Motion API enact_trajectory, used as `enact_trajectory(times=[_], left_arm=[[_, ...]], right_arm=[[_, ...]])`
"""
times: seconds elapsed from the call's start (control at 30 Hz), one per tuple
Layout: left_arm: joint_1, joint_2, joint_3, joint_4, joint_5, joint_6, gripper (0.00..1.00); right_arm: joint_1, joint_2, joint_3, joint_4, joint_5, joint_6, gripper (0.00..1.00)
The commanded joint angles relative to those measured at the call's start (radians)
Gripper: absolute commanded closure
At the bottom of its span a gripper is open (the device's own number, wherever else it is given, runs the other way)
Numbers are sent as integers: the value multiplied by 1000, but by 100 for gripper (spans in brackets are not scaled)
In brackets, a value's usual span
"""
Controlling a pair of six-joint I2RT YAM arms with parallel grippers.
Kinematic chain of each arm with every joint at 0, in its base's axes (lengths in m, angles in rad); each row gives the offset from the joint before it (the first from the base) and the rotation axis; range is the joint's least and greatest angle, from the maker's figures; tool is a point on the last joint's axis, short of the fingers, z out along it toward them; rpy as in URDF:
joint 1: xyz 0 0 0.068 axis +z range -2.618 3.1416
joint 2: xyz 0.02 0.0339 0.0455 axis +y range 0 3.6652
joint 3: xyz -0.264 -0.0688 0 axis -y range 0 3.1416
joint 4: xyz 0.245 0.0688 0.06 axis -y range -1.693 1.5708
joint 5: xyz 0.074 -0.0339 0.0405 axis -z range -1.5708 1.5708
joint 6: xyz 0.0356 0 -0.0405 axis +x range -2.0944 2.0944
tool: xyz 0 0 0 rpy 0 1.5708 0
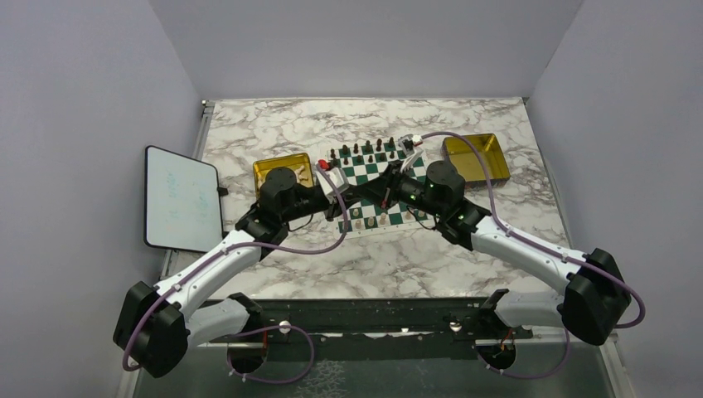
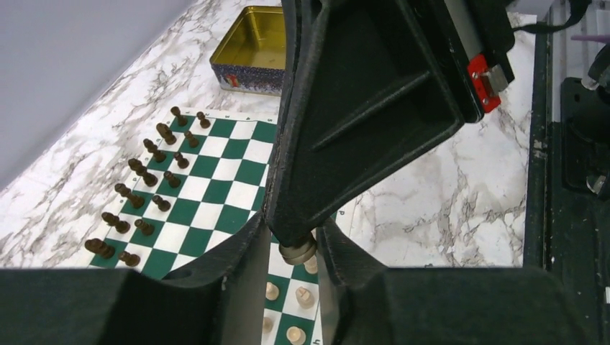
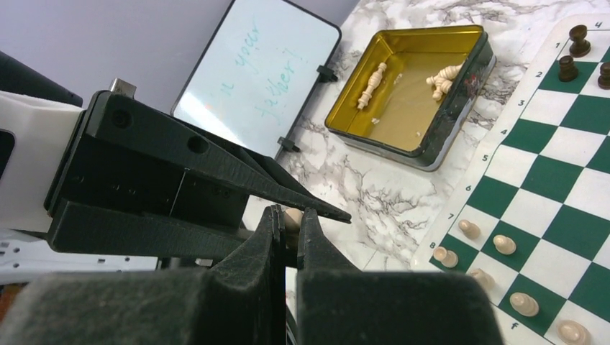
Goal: Set up the chess pieces on the board
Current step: Adjust the chess piece.
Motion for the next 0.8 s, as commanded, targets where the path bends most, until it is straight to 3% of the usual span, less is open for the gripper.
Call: enact_trajectory(times=[0.0,0.3,0.7,0.77], left_arm=[[2,-43,-34,9,23,100,75],[2,-7,49,-266,106,362,87],[3,41,87,-382,164,488,87],[2,40,87,-381,155,476,79]], right_arm=[[-8,-6,48,-86,-93,-31,99],[-48,-5,99,-233,-234,-90,98],[-75,21,101,-280,-351,-105,99],[-75,21,101,-279,-339,-106,99]])
